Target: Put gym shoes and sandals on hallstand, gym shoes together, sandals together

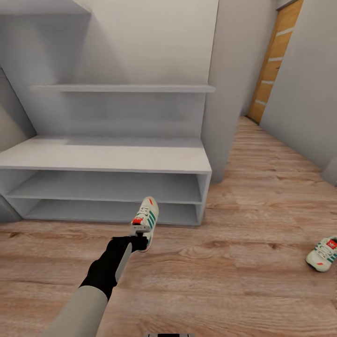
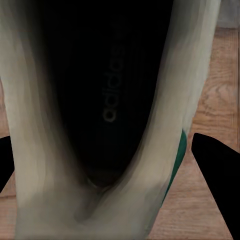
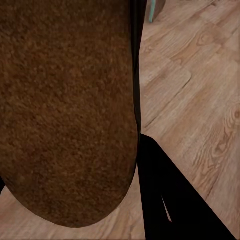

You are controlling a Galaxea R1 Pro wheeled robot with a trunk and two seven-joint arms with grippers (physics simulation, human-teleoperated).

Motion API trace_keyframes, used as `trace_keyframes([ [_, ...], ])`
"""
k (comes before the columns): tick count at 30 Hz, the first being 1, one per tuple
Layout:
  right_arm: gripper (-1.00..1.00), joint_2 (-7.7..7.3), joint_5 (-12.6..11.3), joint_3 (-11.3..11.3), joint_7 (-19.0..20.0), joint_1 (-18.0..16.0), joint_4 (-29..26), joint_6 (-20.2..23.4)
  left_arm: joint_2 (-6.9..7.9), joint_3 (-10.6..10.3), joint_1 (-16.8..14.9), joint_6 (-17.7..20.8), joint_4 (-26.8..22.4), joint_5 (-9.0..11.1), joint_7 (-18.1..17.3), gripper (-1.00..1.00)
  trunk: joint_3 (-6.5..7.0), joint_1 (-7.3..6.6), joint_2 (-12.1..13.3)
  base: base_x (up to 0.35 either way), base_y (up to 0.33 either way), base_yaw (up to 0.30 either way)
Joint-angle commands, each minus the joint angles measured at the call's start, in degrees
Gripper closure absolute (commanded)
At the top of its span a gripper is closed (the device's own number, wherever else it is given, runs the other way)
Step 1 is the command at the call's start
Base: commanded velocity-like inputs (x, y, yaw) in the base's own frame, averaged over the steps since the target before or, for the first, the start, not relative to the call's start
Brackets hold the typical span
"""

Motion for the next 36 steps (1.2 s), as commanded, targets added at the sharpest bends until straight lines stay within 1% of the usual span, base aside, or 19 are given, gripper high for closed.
trace_keyframes([
  [1,1.00,0.02,-0.1,0.0,-0.1,0.0,0.0,0.3,0.01,0.0,0.0,0.3,-0.1,0.0,0.1,1.00,-0.05,0.01,0.0,0.242,-0.310,0.000],
  [11,1.00,0.02,-0.1,0.0,-0.1,0.0,0.0,0.3,0.15,0.3,0.0,0.3,0.1,0.0,0.4,1.00,-0.05,0.01,0.0,0.288,-0.264,0.000],
  [13,1.00,0.03,-0.1,0.0,-0.1,0.0,0.0,0.3,0.15,0.3,0.0,0.3,0.1,-0.1,1.9,1.00,-0.05,0.01,0.0,0.316,-0.198,0.000],
  [17,1.00,0.02,-0.1,0.0,-0.1,0.0,0.0,0.3,0.13,0.2,0.0,0.3,0.2,0.1,6.1,1.00,-0.05,0.01,0.0,0.305,-0.185,0.000],
  [21,1.00,-0.01,0.0,0.0,-0.1,0.0,0.0,0.3,0.13,0.1,0.0,0.3,0.2,0.2,7.4,1.00,-0.05,0.01,0.0,0.172,-0.102,0.000],
  [26,1.00,0.00,-0.1,0.0,-0.1,0.0,0.0,0.3,0.12,0.2,0.0,0.3,0.2,0.2,7.6,1.00,-0.05,0.01,0.0,0.064,-0.010,0.000],
  [36,1.00,0.03,-0.1,0.0,-0.1,0.0,0.0,0.3,0.12,0.2,0.0,0.3,0.2,0.3,7.5,1.00,-0.05,0.01,0.0,0.317,0.000,0.000],
])
